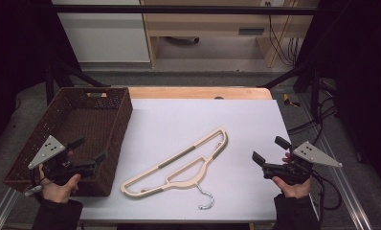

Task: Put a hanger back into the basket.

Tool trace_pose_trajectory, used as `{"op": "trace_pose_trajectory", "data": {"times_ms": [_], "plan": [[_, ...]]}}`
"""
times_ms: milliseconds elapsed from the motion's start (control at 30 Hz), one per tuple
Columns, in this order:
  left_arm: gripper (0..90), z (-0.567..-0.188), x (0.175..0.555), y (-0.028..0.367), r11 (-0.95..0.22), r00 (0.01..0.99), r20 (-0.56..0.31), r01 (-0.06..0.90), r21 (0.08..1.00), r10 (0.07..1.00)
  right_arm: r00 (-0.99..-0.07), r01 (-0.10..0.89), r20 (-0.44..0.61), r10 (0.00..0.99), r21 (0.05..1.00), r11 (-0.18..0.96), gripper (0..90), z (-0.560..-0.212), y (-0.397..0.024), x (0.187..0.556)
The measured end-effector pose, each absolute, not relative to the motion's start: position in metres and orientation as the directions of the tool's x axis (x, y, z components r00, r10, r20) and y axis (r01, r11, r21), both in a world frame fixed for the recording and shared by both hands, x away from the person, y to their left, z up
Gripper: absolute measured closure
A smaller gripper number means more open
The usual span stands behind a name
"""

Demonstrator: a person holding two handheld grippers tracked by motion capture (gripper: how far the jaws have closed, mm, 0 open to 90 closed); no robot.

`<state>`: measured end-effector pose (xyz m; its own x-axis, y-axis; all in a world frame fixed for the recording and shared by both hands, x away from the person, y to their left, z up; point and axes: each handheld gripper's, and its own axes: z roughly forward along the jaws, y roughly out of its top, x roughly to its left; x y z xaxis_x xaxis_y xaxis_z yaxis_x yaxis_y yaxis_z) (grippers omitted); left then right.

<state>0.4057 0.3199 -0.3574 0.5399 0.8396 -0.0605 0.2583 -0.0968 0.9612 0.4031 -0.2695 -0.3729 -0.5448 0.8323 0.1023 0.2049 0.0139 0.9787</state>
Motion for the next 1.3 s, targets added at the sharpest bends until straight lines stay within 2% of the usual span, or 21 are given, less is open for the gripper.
{"op": "trace_pose_trajectory", "data": {"times_ms": [400, 600, 833, 1133, 1300], "plan": [[4.0, -0.353, 0.402, 0.312, -0.116, 0.558, -0.04, 0.241, 0.964, 0.829, -0.557, 0.214, 0.084, 0.826, 0.976, 0.045, 4.3, -0.367, -0.259, 0.401], [4.0, -0.353, 0.402, 0.311, -0.117, 0.564, -0.039, 0.238, 0.964, 0.825, -0.562, 0.241, 0.062, 0.825, 0.966, 0.091, 6.3, -0.361, -0.235, 0.398], [4.0, -0.351, 0.401, 0.308, -0.126, 0.572, -0.031, 0.232, 0.964, 0.82, -0.623, 0.283, 0.039, 0.781, 0.942, 0.179, 8.9, -0.365, -0.198, 0.396], [4.0, -0.351, 0.398, 0.303, -0.134, 0.581, -0.022, 0.225, 0.965, 0.814, -0.664, 0.376, 0.042, 0.747, 0.882, 0.285, 15.0, -0.391, -0.147, 0.397], [4.0, -0.351, 0.398, 0.3, -0.145, 0.585, -0.015, 0.226, 0.963, 0.811, -0.672, 0.429, 0.049, 0.739, 0.839, 0.334, 22.1, -0.411, -0.131, 0.401]]}}
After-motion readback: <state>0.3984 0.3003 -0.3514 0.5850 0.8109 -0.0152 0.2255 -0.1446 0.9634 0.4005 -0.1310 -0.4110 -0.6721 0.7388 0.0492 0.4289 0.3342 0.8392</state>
